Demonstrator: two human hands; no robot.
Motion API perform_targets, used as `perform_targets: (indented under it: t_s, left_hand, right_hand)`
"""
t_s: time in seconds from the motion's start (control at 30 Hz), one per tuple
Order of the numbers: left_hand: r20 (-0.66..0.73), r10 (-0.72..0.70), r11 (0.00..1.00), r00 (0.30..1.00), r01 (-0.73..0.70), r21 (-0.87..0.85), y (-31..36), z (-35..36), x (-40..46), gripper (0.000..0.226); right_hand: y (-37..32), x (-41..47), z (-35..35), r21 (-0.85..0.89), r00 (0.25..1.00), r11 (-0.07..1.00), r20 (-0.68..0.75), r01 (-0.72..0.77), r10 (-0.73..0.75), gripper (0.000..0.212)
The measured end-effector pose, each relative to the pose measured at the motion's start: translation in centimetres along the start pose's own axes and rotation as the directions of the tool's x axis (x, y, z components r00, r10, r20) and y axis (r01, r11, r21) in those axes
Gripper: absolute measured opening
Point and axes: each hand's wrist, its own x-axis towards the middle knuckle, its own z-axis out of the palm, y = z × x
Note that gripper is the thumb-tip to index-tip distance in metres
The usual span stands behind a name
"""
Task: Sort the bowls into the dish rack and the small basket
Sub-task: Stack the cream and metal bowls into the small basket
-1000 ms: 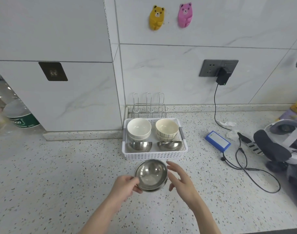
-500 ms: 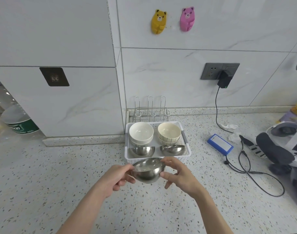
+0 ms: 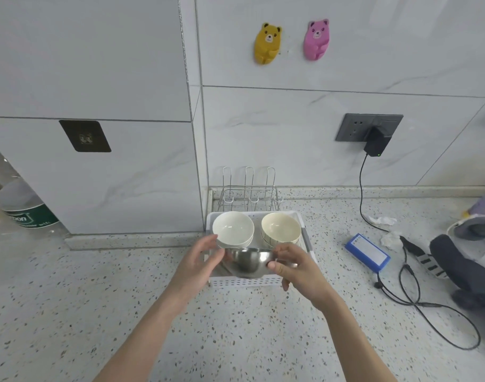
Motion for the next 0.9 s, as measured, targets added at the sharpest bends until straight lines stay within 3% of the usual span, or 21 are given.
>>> perform_targets:
  t_s: [0.07, 0.17, 0.33, 0.5, 0.9]
  left_hand:
    - [0.028, 0.097, 0.994, 0.995, -0.099, 0.050, 0.5, 0.1, 0.9, 0.047]
    - [-0.024, 0.139, 0.986, 0.990, -0.136, 0.095, 1.1, 0.2, 2.8, 0.035]
    - [-0.136, 0.075, 0.988, 0.988, -0.055, 0.147, 1.1, 0.3, 5.7, 0.033]
    - [-0.192, 0.023, 0.984, 0.981, 0.012, 0.179, -0.2, 0.0, 7.5, 0.031]
    - [-0.028, -0.047, 0.946, 0.998, 0.054, 0.319, -3.0, -0.4, 8.9, 0.036]
  right_hand:
    - [-0.7, 1.5, -0.4, -0.003, 1.000, 1.000, 0.004, -0.011, 0.011, 0.038]
    - [-1.5, 3.9, -0.7, -0.025, 0.999, 0.999, -0.018, -0.042, 0.041, 0.046]
    - [-1.7, 7.9, -0.1, -0.163, 0.995, 0.984, -0.077, -0.077, 0.065, 0.035]
    - [-0.9, 10.3, 0.4, -0.228, 0.989, 0.963, -0.068, -0.141, 0.129, 0.038]
    - [1.0, 12.1, 0.6, -0.332, 0.970, 0.923, 0.069, -0.198, 0.232, 0.041]
